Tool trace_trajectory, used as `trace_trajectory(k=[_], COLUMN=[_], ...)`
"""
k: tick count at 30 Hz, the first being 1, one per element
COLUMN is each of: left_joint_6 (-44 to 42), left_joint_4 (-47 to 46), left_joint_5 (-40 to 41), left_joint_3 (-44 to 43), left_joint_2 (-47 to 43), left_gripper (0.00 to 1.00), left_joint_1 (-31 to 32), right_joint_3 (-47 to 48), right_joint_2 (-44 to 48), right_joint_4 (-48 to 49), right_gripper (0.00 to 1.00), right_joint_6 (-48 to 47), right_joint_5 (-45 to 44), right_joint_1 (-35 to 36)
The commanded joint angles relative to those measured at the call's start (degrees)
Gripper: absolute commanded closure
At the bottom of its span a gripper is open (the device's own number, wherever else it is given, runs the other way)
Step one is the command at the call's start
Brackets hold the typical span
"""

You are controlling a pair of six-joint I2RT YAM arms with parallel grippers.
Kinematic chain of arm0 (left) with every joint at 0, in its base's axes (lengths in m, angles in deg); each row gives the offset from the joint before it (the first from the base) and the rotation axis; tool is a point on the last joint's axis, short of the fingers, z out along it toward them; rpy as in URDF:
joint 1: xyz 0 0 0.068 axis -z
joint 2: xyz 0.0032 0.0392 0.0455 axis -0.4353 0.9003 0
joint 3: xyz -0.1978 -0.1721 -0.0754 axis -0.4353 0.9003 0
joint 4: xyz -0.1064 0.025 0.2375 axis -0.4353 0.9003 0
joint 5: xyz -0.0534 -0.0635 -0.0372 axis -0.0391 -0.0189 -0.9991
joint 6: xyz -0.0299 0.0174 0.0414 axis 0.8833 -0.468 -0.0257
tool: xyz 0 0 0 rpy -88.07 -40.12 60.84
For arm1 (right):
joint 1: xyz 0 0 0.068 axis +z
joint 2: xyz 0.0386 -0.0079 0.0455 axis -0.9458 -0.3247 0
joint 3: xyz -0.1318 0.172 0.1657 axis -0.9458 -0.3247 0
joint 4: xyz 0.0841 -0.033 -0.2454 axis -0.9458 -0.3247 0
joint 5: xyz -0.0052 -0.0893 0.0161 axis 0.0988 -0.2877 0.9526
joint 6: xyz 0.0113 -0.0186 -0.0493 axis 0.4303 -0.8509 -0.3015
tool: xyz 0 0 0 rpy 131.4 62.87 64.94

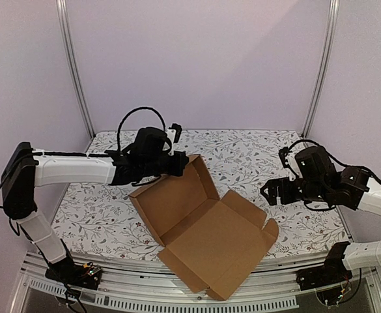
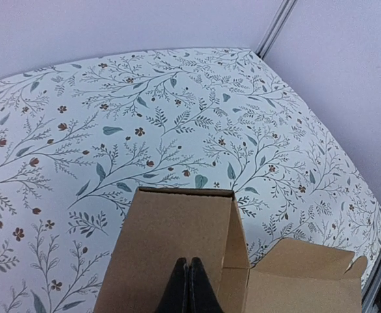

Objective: Fold the paper box

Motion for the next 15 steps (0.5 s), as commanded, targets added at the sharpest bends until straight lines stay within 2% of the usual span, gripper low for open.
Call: trace_trajectory(k=[1,8,15], left_joint_6=[0.1,0.5,1.0], left_joint_4=[5.0,2.3,1.6], left_joint_5=[0.0,1.0,1.8], left_joint_3=[4.4,7.2,9.6], left_joint_2=[0.4,0.0,-1.2], left_gripper=[1.0,1.0,1.0], left_joint_1=[-0.9,-1.7,-1.8], right_joint_3=[-2.4,-7.5,-9.6], right_joint_2=[1.6,1.4,5.7], right_joint_4=[-6.8,-5.3,-1.0], right_gripper=[0.01,0.01,0.01], right_joint_6=[6.9,14.2,18.5], right_joint_5=[0.6,5.8,8.8], right_joint_1=[-0.2,-0.2,-0.2])
